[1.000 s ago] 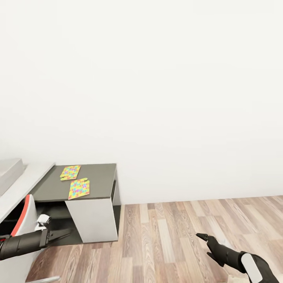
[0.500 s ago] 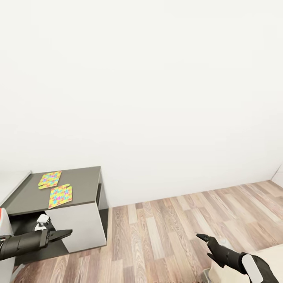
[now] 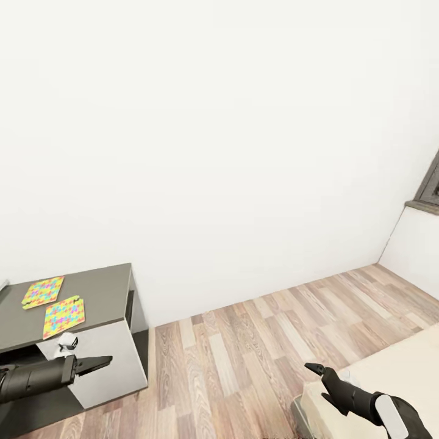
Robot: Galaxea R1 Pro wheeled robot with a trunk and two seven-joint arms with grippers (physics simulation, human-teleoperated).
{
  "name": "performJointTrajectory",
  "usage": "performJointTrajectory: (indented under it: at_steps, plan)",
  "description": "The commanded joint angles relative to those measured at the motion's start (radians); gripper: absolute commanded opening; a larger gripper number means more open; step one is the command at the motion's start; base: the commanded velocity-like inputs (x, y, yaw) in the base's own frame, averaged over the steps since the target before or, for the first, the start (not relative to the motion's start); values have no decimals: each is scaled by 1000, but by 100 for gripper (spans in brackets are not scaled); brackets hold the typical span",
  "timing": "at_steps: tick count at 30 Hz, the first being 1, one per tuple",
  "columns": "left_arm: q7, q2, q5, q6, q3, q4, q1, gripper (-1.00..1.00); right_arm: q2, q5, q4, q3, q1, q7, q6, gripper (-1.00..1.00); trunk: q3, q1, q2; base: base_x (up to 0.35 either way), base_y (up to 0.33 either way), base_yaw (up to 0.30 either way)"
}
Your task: Put all the toys in the child's room - the three board games (two on the bed and one on the table), the two jigsaw puzzles on the table, and the tennis ball on the table - inside the toy box on the table in the child's room.
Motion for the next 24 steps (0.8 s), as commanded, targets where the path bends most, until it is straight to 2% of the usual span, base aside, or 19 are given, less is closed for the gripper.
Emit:
performJointTrajectory:
  at_steps: [1, 14, 24]
  plan:
    - [-4, 0, -1, 11, 0, 0, 0, 100, 1, 3, 0, -4, -1, 4, 6, 100, -2, 1, -2, -7, 2, -283]
    - [-4, 0, -1, 10, 0, 0, 0, 100, -1, 2, 1, -4, -1, 4, 5, 100, 4, 1, -2, -6, 0, -283]
    - [-4, 0, -1, 10, 0, 0, 0, 100, -1, 2, 2, -4, -1, 4, 5, 100, 9, 1, -2, -129, 46, -283]
